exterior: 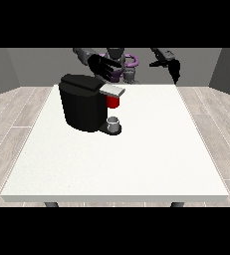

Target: Insert the coffee pod into the coffee machine and close the lid

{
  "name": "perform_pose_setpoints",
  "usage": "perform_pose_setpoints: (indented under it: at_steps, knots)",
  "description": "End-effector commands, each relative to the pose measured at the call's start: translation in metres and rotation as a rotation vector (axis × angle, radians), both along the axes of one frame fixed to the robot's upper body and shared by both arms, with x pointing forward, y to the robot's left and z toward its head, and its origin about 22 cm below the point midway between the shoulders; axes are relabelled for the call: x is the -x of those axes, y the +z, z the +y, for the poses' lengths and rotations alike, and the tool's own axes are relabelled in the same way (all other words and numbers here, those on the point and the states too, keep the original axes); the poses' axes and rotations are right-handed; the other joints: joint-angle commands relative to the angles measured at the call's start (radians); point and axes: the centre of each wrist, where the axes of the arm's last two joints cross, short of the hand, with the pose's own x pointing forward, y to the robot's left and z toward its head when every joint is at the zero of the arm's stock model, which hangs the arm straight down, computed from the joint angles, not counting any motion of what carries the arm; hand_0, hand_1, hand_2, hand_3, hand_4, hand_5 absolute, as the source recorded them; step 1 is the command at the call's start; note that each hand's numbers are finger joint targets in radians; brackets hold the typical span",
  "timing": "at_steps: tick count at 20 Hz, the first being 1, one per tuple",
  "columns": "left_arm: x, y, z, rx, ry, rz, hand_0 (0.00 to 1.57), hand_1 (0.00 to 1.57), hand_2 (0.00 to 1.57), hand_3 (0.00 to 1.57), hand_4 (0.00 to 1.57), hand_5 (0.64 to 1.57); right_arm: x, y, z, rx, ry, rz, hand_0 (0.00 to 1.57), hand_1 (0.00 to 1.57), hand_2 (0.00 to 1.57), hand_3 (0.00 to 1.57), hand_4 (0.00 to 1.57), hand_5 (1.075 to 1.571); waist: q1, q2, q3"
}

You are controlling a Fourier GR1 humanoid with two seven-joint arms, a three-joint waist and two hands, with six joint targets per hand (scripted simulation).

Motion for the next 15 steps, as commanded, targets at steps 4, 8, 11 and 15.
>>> perform_pose_setpoints:
  at_steps: [4, 8, 11, 15]
  knots:
    - [-0.005, 0.004, -0.015, -0.008, -0.020, -0.034, 0.00, 0.00, 0.00, 0.00, 0.20, 1.571, 0.008, -0.006, 0.031, -0.031, 0.076, -0.036, 0.00, 0.00, 0.00, 0.00, 0.03, 1.571, -0.018, -0.030, 0.0002]
    - [0.010, -0.011, 0.000, 0.009, -0.003, 0.004, 0.00, 0.00, 0.00, 0.00, 0.17, 1.571, 0.029, -0.039, 0.034, -0.086, 0.169, 0.004, 0.00, 0.00, 0.00, 0.00, 0.26, 1.571, -0.044, -0.099, 0.0003]
    - [0.023, -0.041, -0.003, 0.021, 0.019, 0.022, 0.00, 0.00, 0.00, 0.00, 0.25, 1.571, 0.063, -0.078, 0.033, -0.196, 0.166, 0.060, 0.00, 0.00, 0.00, 0.00, 0.27, 1.571, -0.076, -0.136, 0.0003]
    - [0.035, -0.056, 0.015, 0.031, 0.098, 0.115, 0.00, 0.00, 0.00, 0.00, 0.19, 1.571, 0.092, -0.103, 0.024, -0.286, 0.099, 0.214, 0.00, 0.00, 0.00, 0.00, 0.16, 1.571, -0.158, -0.238, 0.0001]
